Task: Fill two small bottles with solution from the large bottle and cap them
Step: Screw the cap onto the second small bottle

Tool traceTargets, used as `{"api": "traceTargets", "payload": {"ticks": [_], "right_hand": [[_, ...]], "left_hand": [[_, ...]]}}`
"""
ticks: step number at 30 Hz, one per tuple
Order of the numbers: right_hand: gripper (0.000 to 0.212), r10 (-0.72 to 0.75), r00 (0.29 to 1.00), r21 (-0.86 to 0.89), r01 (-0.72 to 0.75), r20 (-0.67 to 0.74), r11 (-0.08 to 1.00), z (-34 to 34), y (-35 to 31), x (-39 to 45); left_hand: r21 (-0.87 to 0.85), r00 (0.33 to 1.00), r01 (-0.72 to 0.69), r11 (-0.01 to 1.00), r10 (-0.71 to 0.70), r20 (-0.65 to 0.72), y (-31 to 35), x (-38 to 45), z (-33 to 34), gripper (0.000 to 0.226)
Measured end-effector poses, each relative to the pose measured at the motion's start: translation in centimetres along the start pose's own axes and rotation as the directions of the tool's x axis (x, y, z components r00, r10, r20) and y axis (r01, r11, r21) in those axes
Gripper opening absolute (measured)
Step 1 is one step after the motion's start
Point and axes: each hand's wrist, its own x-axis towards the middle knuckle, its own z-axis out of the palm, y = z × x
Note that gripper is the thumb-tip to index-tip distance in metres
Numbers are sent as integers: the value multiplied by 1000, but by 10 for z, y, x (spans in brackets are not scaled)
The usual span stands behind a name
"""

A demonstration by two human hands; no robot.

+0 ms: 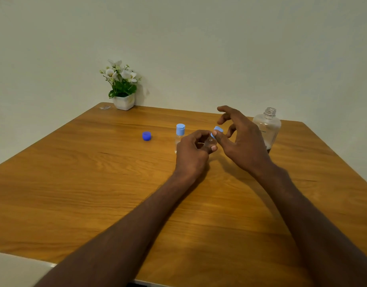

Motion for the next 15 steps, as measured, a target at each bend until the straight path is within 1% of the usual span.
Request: {"api": "traceTargets", "payload": {"ticks": [2, 5, 9, 12, 15], "right_hand": [[62, 2, 1000, 3, -2, 19, 1000, 1, 0, -1], [60, 20, 1000, -25, -20, 15, 999, 3, -2, -2], [61, 11, 1000, 5, -11, 27, 1000, 0, -4, -1], [51, 26, 999, -37, -25, 23, 999, 1, -6, -1], [44, 21, 999, -25, -19, 43, 999, 5, -5, -2]], "left_hand": [[-1, 1000, 6, 1000, -6, 0, 1, 0, 0, 41], [3, 1000, 3, 1000, -3, 3, 0, 0, 0, 40], [-4, 1000, 2, 1000, -2, -3, 0, 0, 0, 39], [8, 1000, -3, 1000, 3, 3, -1, 0, 1, 40], [3, 1000, -8, 1000, 8, 4, -2, 1, 1, 40]]}}
